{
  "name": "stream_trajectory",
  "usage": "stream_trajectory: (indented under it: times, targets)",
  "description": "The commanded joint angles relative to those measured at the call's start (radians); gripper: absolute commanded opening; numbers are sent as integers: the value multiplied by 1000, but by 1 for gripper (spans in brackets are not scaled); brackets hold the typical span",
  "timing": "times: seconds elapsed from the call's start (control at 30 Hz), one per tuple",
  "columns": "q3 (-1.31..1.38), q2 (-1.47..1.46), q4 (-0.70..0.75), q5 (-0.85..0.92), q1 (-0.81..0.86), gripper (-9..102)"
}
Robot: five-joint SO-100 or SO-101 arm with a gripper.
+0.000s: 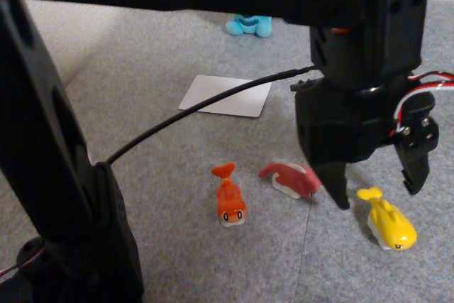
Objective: Wooper wants to eat egg sudhi, and Goomy wants to eat shrimp sushi
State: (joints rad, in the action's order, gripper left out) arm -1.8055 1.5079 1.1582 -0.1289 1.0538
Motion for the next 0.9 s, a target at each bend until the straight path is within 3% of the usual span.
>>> stream_trajectory:
  times: [0.0, 0.23, 0.5, 0.7, 0.87]
  targets:
    - [94, -55, 14, -9, 23, 25]
    - [238, -236, 140, -6, 34, 25]
    - [288, -321, 126, 37, 78, 25]
    - [307, -330, 126, 32, 80, 11]
    - [307, -331, 126, 21, 71, 8]
